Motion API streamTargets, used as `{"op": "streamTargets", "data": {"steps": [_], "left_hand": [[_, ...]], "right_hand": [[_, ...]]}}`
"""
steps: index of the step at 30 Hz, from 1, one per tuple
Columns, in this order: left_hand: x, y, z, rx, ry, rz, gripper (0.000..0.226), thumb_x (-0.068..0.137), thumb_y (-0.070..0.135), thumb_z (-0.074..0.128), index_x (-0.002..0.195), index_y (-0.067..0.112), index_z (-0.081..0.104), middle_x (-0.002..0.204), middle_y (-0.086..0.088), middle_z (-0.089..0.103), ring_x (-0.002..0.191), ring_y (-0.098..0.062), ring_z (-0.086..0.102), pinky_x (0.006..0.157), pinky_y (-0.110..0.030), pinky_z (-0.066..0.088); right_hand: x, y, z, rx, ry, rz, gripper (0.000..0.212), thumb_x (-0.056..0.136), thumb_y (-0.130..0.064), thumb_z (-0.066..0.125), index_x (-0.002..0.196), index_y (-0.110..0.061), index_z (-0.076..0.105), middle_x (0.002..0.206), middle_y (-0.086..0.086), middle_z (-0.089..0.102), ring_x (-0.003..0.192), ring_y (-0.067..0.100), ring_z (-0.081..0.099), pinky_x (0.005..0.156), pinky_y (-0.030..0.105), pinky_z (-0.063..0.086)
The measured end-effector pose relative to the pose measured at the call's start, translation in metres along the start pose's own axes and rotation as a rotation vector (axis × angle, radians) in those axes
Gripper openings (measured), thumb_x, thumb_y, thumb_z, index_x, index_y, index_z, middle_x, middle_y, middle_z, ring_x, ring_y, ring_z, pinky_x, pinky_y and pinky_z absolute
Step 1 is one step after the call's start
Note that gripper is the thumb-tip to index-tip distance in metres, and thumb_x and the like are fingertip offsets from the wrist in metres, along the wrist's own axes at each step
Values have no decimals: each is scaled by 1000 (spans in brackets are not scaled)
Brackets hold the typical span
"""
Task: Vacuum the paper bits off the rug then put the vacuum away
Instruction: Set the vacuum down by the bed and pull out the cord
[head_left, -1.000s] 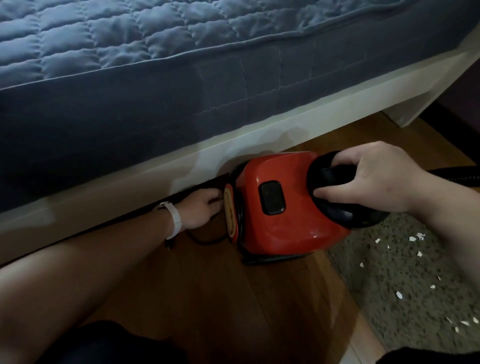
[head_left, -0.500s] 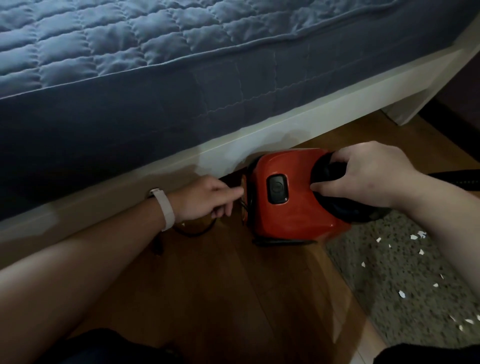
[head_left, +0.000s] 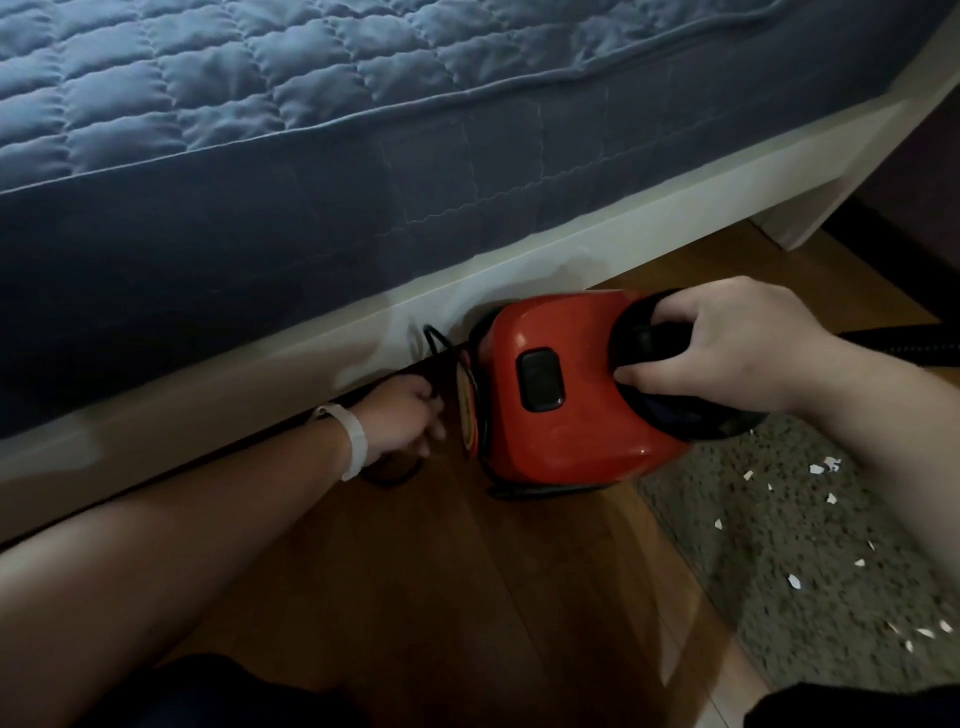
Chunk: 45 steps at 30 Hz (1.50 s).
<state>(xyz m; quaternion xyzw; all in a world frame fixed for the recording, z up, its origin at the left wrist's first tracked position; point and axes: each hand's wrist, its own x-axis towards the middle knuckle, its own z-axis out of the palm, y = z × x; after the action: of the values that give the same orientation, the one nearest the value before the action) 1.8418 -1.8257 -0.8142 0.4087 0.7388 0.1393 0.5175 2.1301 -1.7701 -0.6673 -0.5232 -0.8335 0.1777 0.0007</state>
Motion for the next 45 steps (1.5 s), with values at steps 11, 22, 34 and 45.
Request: {"op": "streamTargets", "data": {"steps": [11,22,34,45], "left_hand": [[-25,31,-39,-539,-400,478,56,93,35,30,81,-1,71,66,-15,57,60,-25,50,62,-29,44],[-24,7,15,314,-451,106,59,80,74,52,114,28,66,86,4,75,77,-15,68,70,-27,54],[3,-21,14,-187,-282,98,65,84,10,71,139,27,40,134,-9,47,110,-23,60,76,-29,57],[12,-21,-8,-87,137,362,26,99,7,48,103,23,67,99,2,70,90,-13,65,82,-35,54]], "right_hand": [[6,-8,9,-14,-56,57,45,66,-73,64,91,-36,70,89,-13,68,86,16,62,76,34,54],[8,1,0,6,72,93,30,71,-71,63,74,-42,56,76,-22,53,82,14,53,69,31,39],[2,-3,-2,44,62,8,28,66,-71,64,79,-46,61,85,-19,64,85,12,56,74,31,41],[-5,-9,-6,131,19,-44,33,59,-66,68,66,-34,63,67,-17,64,72,2,59,67,31,46]]}}
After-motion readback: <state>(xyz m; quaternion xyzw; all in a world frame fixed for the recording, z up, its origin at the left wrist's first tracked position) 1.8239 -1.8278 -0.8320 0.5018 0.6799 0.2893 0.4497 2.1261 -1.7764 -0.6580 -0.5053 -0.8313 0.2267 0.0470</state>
